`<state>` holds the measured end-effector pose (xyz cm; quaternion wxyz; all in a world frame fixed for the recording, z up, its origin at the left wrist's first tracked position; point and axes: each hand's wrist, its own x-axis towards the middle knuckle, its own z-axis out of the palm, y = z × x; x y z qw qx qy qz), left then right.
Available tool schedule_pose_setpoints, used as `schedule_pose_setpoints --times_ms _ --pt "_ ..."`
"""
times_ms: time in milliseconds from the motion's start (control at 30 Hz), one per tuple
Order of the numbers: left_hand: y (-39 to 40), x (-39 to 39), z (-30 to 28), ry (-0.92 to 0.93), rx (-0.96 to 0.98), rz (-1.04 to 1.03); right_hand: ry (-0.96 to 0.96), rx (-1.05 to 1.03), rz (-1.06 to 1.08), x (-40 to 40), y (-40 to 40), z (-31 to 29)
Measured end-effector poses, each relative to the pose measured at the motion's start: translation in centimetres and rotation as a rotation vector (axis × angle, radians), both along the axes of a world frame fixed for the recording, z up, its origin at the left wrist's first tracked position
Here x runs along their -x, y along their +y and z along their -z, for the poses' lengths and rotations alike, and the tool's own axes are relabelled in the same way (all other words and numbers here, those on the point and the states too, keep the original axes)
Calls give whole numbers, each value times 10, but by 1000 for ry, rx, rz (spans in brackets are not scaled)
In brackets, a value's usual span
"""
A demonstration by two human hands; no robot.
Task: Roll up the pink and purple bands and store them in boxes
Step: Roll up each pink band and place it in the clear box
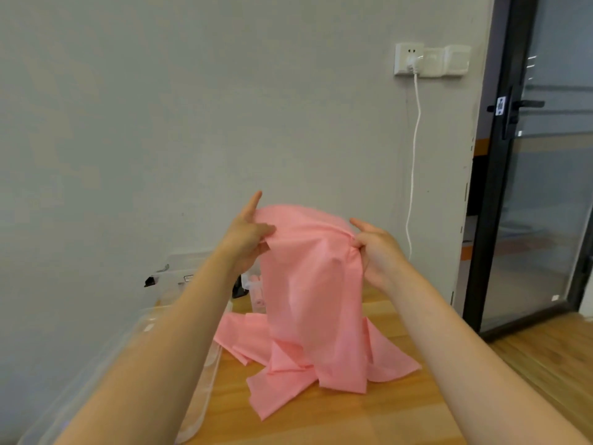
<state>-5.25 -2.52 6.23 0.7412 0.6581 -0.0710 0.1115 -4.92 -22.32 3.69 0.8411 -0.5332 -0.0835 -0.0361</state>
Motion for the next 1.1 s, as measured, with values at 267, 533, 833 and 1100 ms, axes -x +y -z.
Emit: schedule_pose_setpoints --times_ms 267,533,833,1100 --pt "-17 28 138 143 373 208 42 -170 -265 -5 2 -4" --pt "-34 36 117 -28 172 315 36 -291 -362 -1 2 -15" --pt "-48 52 117 -88 176 90 21 -318 -269 -4 -1 -29" --pt "-56 54 94 -138 -197 236 24 -329 -235 -1 -1 -44"
